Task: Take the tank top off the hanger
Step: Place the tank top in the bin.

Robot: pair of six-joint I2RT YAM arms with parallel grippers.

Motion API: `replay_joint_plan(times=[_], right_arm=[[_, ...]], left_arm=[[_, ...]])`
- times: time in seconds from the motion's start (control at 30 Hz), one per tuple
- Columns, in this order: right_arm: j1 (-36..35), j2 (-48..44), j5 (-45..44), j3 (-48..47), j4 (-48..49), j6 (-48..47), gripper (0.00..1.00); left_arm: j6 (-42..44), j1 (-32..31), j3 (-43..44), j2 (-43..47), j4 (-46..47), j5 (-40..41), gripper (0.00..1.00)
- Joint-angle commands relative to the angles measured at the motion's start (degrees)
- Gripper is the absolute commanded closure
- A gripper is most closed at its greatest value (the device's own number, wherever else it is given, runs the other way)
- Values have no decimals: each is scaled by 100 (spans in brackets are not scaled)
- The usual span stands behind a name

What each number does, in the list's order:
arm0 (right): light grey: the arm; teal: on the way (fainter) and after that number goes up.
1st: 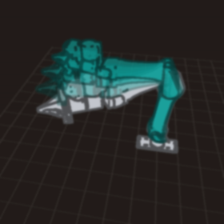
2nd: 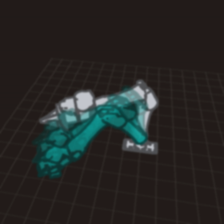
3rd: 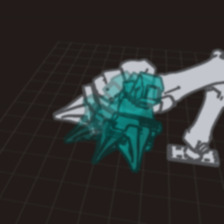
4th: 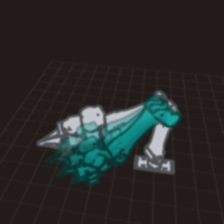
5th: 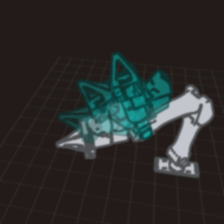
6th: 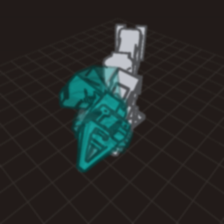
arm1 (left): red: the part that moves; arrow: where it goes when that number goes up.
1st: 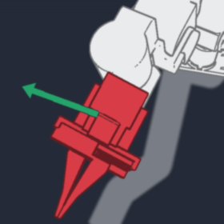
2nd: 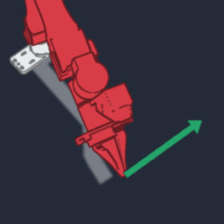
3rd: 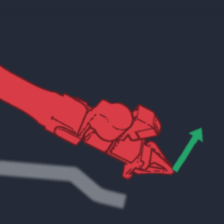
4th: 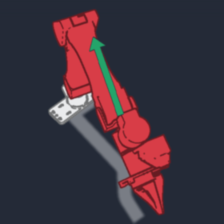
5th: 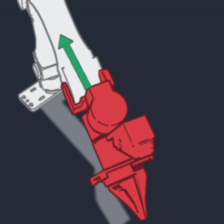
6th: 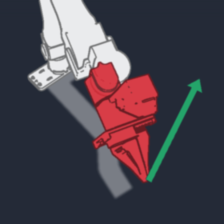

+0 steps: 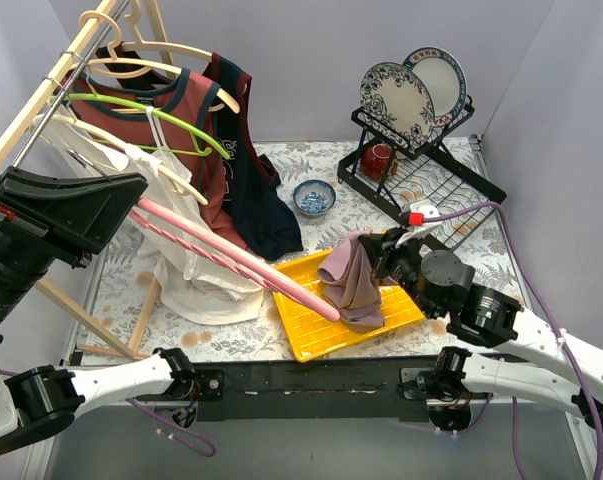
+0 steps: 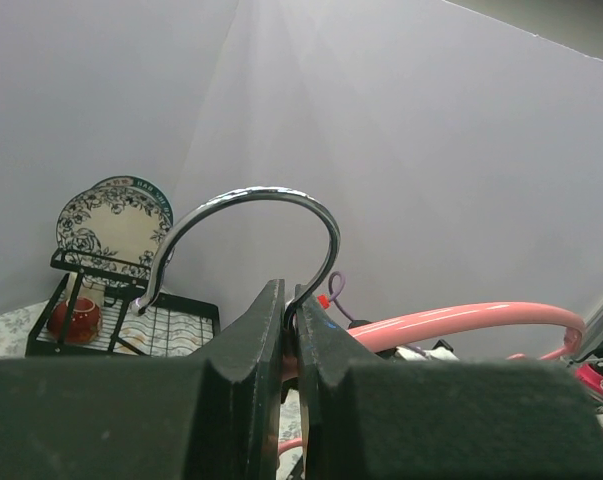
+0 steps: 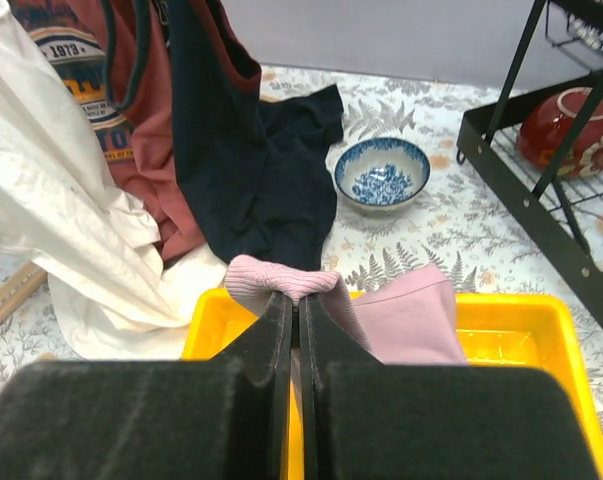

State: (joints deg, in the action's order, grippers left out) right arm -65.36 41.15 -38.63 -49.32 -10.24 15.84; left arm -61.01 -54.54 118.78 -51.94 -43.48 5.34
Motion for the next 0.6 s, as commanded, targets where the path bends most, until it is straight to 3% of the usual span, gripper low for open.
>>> replay_joint_plan(times=[0.0,0.4,0.47,0.5,0.57], right_arm=[[15,139,-74,255,162,472,99],[59,999,294,1566,690,1571,99],[67,1114,365,1452,411,1572,86],[68,1211,365,1234,226,1580,69],[68,1247,365,952,-108,1554,48]], left_arm=[[90,5,22,-88,77,116,100],[213,-4,93,-158,-72,274,100],[239,5,84,-176,-116,344,100],[265,5,84,-176,-143,379,100],[300,5,92,-176,-222,484,100]])
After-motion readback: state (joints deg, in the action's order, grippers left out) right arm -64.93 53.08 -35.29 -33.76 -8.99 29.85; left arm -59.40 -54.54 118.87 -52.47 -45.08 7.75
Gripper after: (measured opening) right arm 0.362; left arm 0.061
